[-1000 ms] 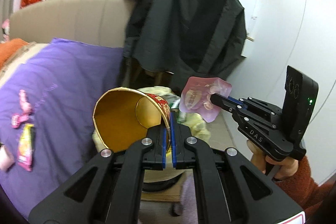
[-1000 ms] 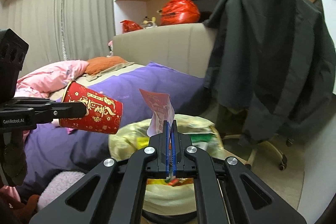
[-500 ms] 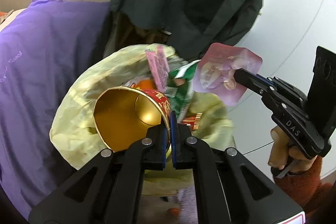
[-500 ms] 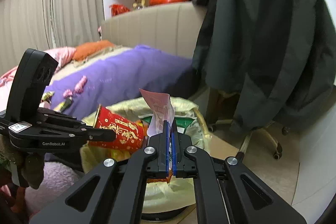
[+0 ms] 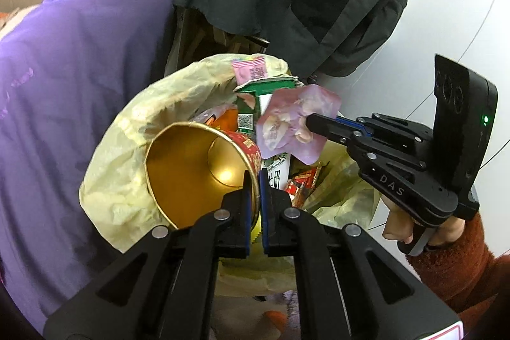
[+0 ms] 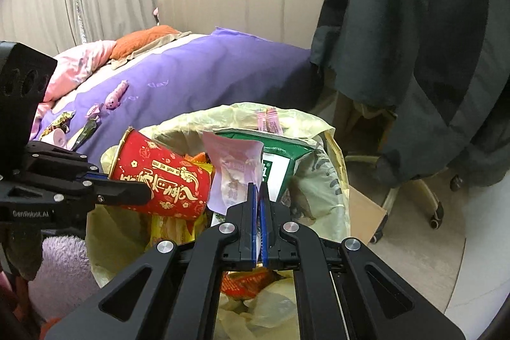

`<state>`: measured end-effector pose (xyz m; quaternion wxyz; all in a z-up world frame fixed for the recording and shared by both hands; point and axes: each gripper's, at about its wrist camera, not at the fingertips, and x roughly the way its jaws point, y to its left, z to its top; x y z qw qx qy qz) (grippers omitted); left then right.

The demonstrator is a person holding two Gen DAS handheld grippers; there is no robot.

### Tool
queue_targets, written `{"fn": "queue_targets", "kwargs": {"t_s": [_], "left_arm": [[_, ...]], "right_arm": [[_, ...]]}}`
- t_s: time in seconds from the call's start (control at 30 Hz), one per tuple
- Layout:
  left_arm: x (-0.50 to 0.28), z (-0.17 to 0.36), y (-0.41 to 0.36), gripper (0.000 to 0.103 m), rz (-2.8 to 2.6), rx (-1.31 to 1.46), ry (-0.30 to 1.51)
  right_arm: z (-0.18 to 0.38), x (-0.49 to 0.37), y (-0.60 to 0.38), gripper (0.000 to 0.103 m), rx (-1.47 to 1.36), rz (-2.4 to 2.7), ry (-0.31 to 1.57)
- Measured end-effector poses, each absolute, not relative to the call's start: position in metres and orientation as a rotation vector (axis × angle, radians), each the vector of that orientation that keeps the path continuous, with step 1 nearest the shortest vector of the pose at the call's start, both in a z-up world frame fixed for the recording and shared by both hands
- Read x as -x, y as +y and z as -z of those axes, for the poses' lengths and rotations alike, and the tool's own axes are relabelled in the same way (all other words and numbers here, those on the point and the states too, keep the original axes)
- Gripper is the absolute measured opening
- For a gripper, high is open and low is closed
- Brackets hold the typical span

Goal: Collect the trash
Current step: 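Carry the red cup and plastic packaging to the yellow trash bag and release both, then move both open tools back over the remaining items on the bed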

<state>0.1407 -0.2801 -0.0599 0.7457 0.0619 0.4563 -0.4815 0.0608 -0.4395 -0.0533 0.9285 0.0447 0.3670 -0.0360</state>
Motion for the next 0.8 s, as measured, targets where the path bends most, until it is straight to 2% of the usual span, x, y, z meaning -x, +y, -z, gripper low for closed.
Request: {"fn": "queue_targets", "kwargs": {"t_s": [0.5,0.6,0.67,0.8], "left_arm": [[-0.125,0.052,-0.272,0.004,1.09,-0.051,1.06],[-0.124,0.048,-0.272,0.01,1.065,-0.058,1.04],[-0.125,0.046,-0.271,0.02,1.056,-0.07,1.026],[-0.127,0.042,-0.264,0.024,1.019,-0.079,0.997]], "right_arm": [[0.049,-0.035,-0.443,0.005,-0.104,0.09,0.766],[0.052,-0.035,-0.444,0.006,-0.098,0.104,0.775],[0.053,-0.034,-0.443,0.006,-0.084,0.117,0.777],[0.05,-0.033,-0.444,0.007,-0.082,0.127,0.774]]}}
